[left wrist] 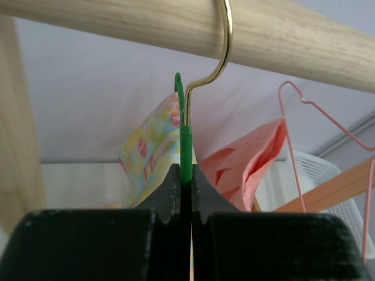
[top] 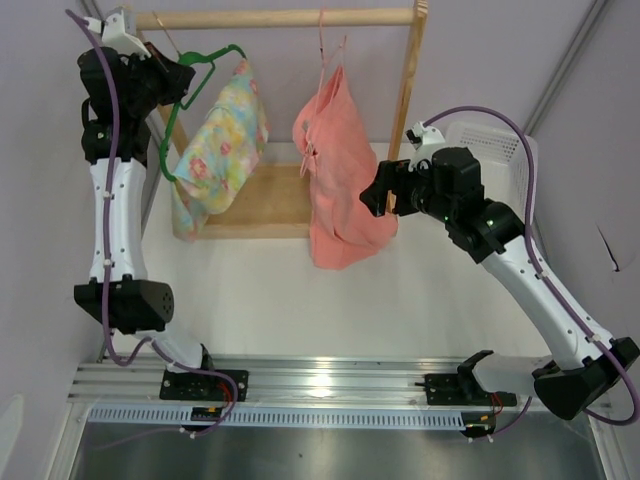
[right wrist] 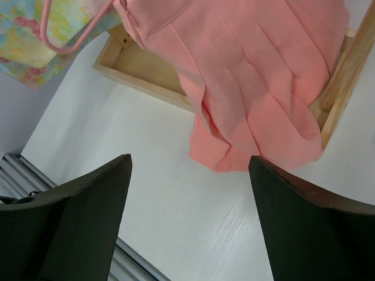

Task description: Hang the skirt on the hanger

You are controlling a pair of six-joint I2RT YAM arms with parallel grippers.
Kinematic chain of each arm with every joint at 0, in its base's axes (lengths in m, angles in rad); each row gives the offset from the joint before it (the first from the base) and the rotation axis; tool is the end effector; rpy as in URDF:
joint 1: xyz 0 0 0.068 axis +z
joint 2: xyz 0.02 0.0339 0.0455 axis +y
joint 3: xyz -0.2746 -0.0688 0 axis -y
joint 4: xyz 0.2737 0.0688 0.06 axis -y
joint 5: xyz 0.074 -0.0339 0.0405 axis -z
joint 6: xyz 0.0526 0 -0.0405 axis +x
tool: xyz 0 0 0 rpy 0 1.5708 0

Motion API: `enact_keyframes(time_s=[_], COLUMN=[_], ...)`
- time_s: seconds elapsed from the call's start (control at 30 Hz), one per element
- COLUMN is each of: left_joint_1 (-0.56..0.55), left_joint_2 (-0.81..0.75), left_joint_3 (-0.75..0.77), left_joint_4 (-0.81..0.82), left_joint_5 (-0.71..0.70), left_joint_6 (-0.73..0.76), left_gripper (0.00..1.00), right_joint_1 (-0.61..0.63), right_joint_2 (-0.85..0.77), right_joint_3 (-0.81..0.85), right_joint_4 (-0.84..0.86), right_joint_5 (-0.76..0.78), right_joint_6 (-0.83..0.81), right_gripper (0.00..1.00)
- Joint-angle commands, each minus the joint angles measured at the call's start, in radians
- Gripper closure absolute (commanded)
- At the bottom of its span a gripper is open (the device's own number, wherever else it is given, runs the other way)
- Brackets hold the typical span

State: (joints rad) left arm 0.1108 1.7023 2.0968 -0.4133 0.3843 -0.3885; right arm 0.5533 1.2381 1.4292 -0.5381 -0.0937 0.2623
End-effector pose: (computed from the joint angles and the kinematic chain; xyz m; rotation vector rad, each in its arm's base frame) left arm 0.4080 0.0256 0.5440 -0.0983 1.6096 -0.5203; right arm 0.2582 0.1652 0.4410 -0.3493 1.9374 0.6323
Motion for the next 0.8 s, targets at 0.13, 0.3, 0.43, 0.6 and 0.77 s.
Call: enact_keyframes(time_s=[0.13, 0.3, 0.43, 0.6, 0.77], left_joint_1=[0.001, -0.03, -0.03, -0.03, -0.03], left_joint_2=[-0.151, -0.199, -0.188, -0.196, -0.171], left_joint_3=[-0.15, -0.213, -0.196, -0.17, -0.069], left_joint_4=[-0.051, -0.015, -0.035, -0.041, -0.116], left_joint_5=[-0.235, -0.294, -0.271, -0.236, -0.216], left_joint_6=[0.025, 0.053, 0.054, 0.059, 0.076], left_gripper=[1.0, 1.0, 0.9, 0.62, 0.51], right_joint_1=[0.014, 0.019, 0.019, 0.017, 0.008], right_joint_2=[-0.023, -0.016, -0.015, -0.014, -0.003], right_joint_3=[-0.009, -0.013, -0.015, -0.012, -0.003], right_joint_4=[0.052, 0.052, 0.049, 0.05, 0.055], right_joint_5=[0.022, 0.032, 0.037, 0.04, 0.029], right_joint_6=[0.018, 0.015, 0.012, -0.001, -0.008], right_gripper=[0.13, 0.13, 0.12, 0.12, 0.12])
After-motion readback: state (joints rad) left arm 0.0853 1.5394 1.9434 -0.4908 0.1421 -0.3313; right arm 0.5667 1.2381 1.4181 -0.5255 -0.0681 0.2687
